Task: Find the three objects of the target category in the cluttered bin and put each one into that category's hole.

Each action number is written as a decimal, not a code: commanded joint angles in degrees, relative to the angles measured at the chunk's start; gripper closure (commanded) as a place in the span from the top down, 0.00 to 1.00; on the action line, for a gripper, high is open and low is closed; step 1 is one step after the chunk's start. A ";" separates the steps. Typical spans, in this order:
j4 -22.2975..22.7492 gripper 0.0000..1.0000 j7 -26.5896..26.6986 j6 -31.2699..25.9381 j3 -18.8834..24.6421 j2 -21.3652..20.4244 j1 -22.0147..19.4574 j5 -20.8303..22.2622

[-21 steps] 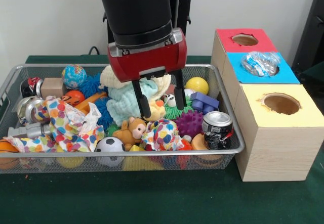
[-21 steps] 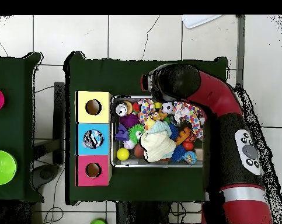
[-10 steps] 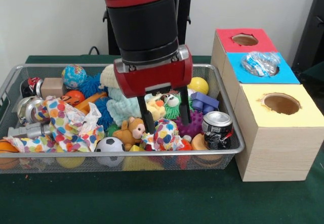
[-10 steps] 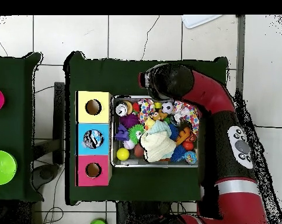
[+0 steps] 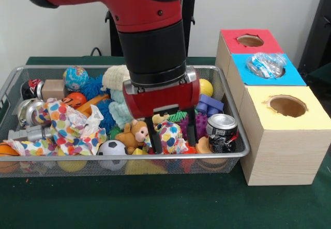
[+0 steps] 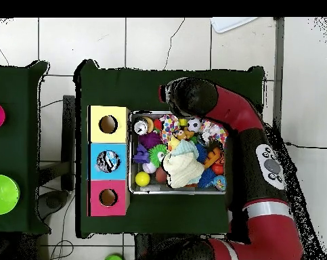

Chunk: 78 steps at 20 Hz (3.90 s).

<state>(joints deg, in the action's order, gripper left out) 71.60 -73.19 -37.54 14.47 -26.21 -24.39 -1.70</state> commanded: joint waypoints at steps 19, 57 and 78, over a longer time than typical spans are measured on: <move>1.96 1.00 -5.90 -8.41 -4.80 5.22 2.37 4.06; 10.36 1.00 -14.64 -6.05 -3.80 5.91 3.29 -6.54; 2.77 1.00 -13.03 7.42 -13.54 15.53 9.05 -2.32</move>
<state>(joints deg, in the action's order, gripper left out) 75.68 -73.20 -33.83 3.91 -17.16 -16.82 -6.40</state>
